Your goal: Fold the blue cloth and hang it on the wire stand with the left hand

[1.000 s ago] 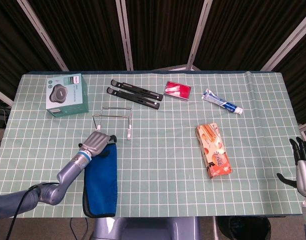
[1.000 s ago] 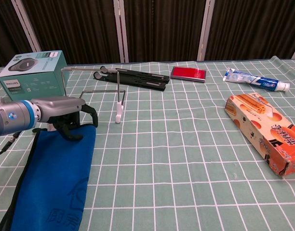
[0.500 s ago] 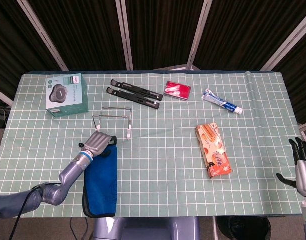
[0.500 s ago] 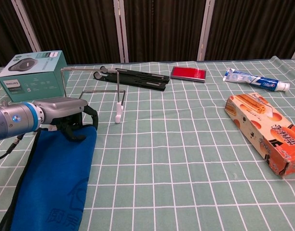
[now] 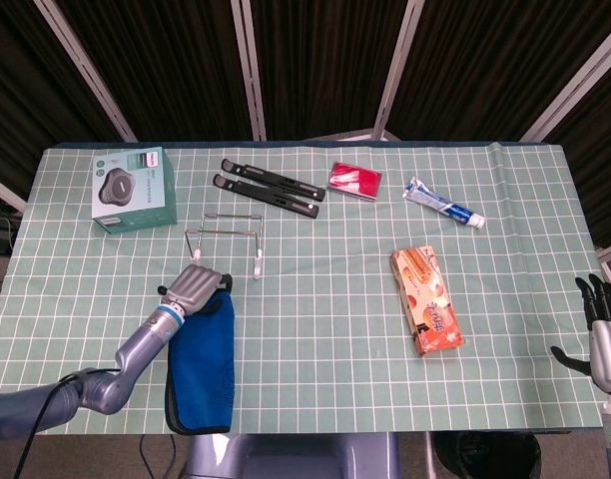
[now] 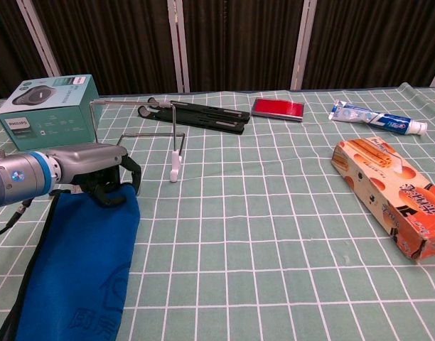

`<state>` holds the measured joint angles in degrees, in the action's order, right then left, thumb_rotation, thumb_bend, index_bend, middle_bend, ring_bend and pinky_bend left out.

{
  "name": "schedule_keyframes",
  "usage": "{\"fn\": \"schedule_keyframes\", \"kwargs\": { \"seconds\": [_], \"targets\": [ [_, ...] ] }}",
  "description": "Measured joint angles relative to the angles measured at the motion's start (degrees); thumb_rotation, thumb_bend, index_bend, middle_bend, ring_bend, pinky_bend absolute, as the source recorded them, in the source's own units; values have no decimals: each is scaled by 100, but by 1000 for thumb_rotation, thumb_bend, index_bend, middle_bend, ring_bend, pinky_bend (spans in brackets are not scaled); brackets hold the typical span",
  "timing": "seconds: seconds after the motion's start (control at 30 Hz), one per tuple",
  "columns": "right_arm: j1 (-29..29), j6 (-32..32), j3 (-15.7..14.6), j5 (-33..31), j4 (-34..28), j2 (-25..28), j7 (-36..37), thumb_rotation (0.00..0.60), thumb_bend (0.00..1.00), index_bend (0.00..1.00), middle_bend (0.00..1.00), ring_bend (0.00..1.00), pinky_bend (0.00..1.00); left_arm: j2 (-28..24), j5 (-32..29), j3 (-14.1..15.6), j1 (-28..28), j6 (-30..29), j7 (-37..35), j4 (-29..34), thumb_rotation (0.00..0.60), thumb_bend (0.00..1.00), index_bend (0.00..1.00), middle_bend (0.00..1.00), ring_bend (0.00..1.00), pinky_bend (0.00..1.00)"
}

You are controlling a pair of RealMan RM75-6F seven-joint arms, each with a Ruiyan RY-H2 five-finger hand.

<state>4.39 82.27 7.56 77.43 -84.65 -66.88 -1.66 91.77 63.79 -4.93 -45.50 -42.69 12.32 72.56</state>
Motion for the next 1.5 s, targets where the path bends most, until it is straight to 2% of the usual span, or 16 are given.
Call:
{"fn": "schedule_keyframes", "kwargs": {
  "seconds": [0.2,0.47,0.63,1.13,1.27,1.5],
  "targets": [
    [0,11,-3,17,-15,5,-1,600,0,0,0,0,0,-145,75,21,42,-69,-2,202,600,521,739,946,947,1000],
    [-5,33,-10,41,-35,11,-4,600,0,0,0,0,0,-343,69,30,54,-116,107,521,600,658,846,953,948,1000],
    [-14,62,-15,67,-60,26,2,600,0,0,0,0,0,-524,90,38,67,-202,213,816,600,683,889,962,949,1000],
    [-59,194,-34,190,-168,95,83,600,0,0,0,0,0,-1934,200,-61,334,-1298,1095,2707,600,715,915,965,951,1000],
    [-86,262,-33,238,-216,142,149,600,0,0,0,0,0,-2395,42,-192,397,-1713,1515,3339,600,720,914,965,952,1000],
    [-103,279,-12,227,-231,189,243,600,0,0,0,0,0,-2970,-269,-512,307,-1977,2119,4106,600,736,921,965,951,1000]
  ]
}}
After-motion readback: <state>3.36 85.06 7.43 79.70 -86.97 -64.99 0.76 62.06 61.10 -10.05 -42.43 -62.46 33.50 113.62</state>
